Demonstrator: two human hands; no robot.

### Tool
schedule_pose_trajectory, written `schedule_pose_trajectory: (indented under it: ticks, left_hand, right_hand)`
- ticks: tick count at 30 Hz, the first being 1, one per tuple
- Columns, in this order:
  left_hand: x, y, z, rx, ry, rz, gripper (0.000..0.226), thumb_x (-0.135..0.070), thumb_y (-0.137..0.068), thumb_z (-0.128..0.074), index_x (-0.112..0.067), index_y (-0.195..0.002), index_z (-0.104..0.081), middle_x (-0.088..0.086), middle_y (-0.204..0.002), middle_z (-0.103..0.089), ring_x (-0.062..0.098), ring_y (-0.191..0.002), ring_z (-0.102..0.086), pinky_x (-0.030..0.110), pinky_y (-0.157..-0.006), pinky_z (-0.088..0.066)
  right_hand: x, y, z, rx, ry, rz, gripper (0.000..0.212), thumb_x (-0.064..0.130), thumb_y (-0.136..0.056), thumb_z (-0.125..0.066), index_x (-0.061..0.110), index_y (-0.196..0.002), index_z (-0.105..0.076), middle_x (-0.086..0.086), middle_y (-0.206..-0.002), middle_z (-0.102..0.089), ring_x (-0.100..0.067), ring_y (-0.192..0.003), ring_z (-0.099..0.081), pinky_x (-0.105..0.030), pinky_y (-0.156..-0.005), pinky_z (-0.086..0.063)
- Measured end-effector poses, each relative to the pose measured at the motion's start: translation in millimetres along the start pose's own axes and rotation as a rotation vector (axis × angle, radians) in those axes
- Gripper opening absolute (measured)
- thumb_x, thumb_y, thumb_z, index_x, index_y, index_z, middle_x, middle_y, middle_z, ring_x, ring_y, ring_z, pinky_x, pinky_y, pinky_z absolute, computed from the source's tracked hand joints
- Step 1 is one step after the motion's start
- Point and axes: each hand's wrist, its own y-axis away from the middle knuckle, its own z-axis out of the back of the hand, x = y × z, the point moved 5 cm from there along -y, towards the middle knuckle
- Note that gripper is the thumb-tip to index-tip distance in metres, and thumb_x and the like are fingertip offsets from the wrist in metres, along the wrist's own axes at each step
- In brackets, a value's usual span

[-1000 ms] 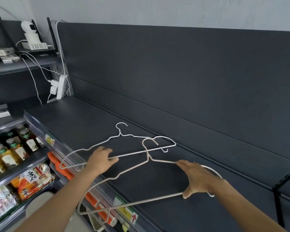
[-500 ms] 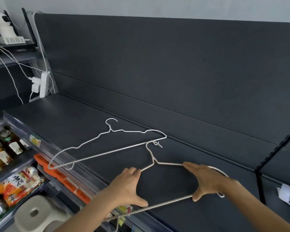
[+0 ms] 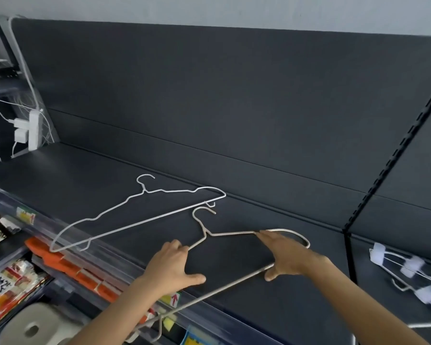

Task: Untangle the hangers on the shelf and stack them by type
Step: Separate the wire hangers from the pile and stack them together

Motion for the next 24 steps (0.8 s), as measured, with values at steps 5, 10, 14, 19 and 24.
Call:
schedule_pose_trajectory:
  ticks: [5, 10, 14, 19, 24]
  left_hand:
    - [-41.4, 4.6, 9.6, -0.144, -0.058, -0.023, 0.064, -0.055, -0.085, -0.047, -0.012, -0.133, -0.042, 0.005, -0.131, -0.044, 0.021, -0.121, -0.04, 0.031, -0.1, -0.039]
    - [-113.0, 12.8, 0.2, -0.152, -0.042, -0.108, 0.06, -0.049, -0.088, -0.047, -0.014, -0.137, -0.039, 0.003, -0.134, -0.045, 0.021, -0.125, -0.038, 0.031, -0.102, -0.036]
    - [-190.2, 25.9, -12.4, -0.141, 0.003, -0.194, 0.055, -0.045, -0.089, -0.048, -0.016, -0.135, -0.041, 0.001, -0.133, -0.048, 0.019, -0.125, -0.04, 0.031, -0.102, -0.037]
    - [-285.3, 46.6, -27.0, -0.129, 0.062, -0.289, 0.054, -0.043, -0.089, -0.049, -0.017, -0.136, -0.04, 0.0, -0.134, -0.049, 0.019, -0.127, -0.038, 0.031, -0.103, -0.036]
    - [-366.6, 67.5, -38.8, -0.123, 0.083, -0.351, 0.051, -0.041, -0.09, -0.048, -0.017, -0.135, -0.041, 0.002, -0.131, -0.05, 0.021, -0.124, -0.04, 0.032, -0.098, -0.038]
  right_hand:
    - [-28.1, 50.3, 0.2, -0.173, 0.022, -0.047, 0.075, 0.042, -0.085, -0.058, 0.018, -0.145, -0.021, 0.002, -0.152, -0.024, -0.016, -0.138, -0.025, -0.03, -0.111, -0.025]
    - [-69.6, 118.6, -8.4, -0.259, 0.058, -0.104, 0.066, 0.045, -0.088, -0.052, 0.016, -0.142, -0.028, -0.002, -0.144, -0.035, -0.019, -0.131, -0.034, -0.03, -0.109, -0.029]
    - [-119.2, 190.5, -16.3, -0.319, 0.029, -0.207, 0.063, 0.047, -0.088, -0.05, 0.013, -0.14, -0.034, -0.004, -0.139, -0.04, -0.021, -0.128, -0.038, -0.031, -0.107, -0.034]
    - [-178.9, 279.8, -32.5, -0.386, -0.052, -0.334, 0.058, 0.046, -0.088, -0.05, 0.015, -0.136, -0.039, -0.004, -0.133, -0.046, -0.021, -0.122, -0.046, -0.032, -0.1, -0.039]
    - [-230.1, 352.2, -49.6, -0.459, -0.133, -0.441, 0.048, 0.045, -0.088, -0.051, 0.014, -0.125, -0.05, -0.003, -0.125, -0.052, -0.019, -0.114, -0.051, -0.031, -0.091, -0.044]
